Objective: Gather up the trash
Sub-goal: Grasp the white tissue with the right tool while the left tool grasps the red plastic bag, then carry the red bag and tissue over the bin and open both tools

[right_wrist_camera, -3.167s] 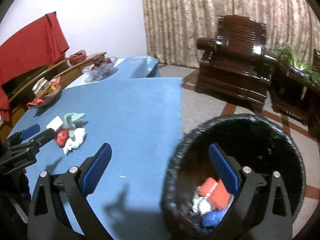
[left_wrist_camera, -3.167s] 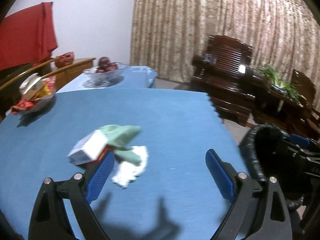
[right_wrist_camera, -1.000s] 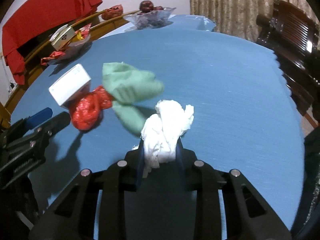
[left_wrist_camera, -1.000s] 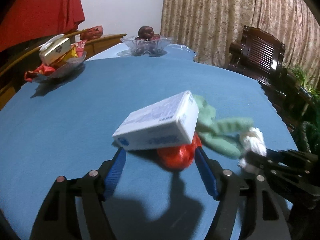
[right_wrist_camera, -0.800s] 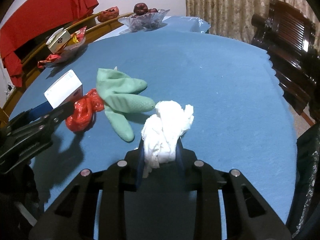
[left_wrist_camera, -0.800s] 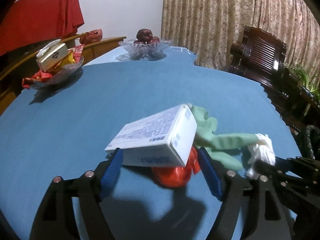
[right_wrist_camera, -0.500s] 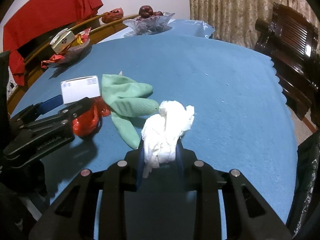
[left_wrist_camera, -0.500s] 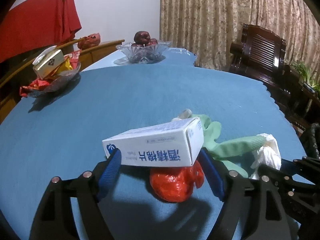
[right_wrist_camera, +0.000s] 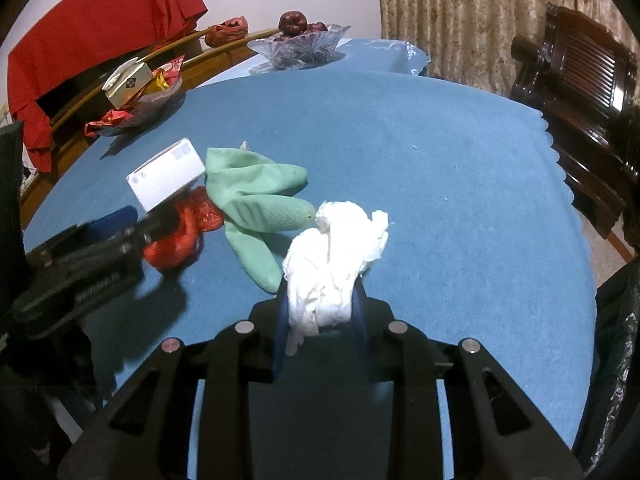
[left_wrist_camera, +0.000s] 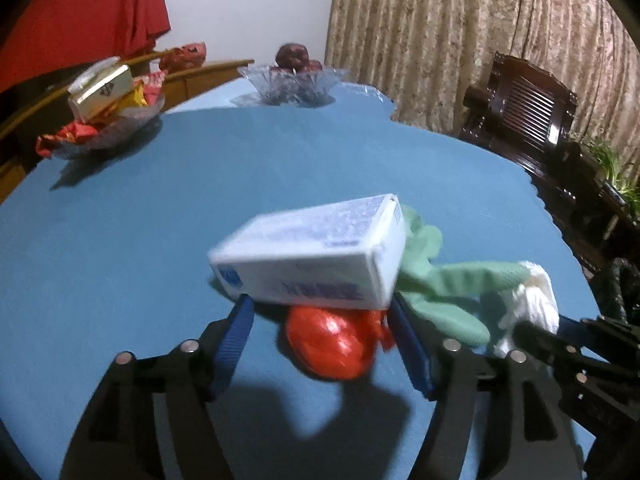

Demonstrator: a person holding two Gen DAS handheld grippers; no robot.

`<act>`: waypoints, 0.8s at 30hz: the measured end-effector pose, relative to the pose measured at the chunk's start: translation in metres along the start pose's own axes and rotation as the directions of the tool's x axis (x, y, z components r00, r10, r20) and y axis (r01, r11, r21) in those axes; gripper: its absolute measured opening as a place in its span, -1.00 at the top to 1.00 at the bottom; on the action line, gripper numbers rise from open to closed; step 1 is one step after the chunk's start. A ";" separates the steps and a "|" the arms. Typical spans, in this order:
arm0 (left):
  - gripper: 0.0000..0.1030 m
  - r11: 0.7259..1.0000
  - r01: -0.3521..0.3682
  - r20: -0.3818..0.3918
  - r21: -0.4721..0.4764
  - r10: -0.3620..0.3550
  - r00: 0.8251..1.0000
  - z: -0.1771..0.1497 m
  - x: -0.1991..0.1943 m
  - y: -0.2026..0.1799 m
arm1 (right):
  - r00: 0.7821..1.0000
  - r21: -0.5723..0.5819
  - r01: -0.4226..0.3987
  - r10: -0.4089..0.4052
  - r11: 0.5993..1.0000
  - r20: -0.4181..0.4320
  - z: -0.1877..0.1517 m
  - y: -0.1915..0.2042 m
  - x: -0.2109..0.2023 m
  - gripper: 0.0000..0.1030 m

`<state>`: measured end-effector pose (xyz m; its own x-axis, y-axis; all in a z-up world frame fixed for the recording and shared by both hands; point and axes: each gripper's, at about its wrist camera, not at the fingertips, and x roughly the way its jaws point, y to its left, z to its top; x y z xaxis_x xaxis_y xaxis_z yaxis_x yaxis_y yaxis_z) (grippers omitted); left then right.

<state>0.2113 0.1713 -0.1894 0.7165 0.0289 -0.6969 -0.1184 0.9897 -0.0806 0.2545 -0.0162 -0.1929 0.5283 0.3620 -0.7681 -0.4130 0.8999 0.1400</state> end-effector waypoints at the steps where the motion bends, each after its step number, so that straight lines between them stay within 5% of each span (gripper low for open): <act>1: -0.35 1.000 0.003 -0.021 -0.002 -0.003 1.000 -0.002 0.003 -0.001 | 1.000 0.000 0.000 0.000 1.000 -0.001 -0.001 -0.001 0.000 0.47; 5: -0.35 1.000 -0.007 -0.114 -0.020 0.004 0.994 -0.001 0.023 0.000 | 1.000 0.005 0.006 -0.006 1.000 -0.004 -0.003 -0.004 -0.002 0.47; 7: 0.04 1.000 0.014 -0.102 -0.018 -0.016 0.995 0.000 0.021 -0.003 | 1.000 0.011 0.008 -0.008 1.000 -0.001 -0.004 -0.007 -0.003 0.47; 10: 0.18 1.000 0.022 -0.095 -0.009 -0.023 0.995 -0.002 0.018 -0.006 | 1.000 0.013 0.010 -0.010 1.000 0.001 -0.005 -0.010 -0.006 0.47; 24: 0.25 0.997 0.076 -0.030 0.029 -0.075 0.997 -0.020 -0.051 -0.031 | 0.998 0.023 0.019 -0.020 1.000 0.056 -0.010 -0.020 -0.047 0.47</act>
<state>0.1646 0.1359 -0.1660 0.7028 -0.0495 -0.7097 -0.0437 0.9927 -0.1125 0.2303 -0.0535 -0.1662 0.5774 0.3568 -0.7344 -0.3858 0.9119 0.1398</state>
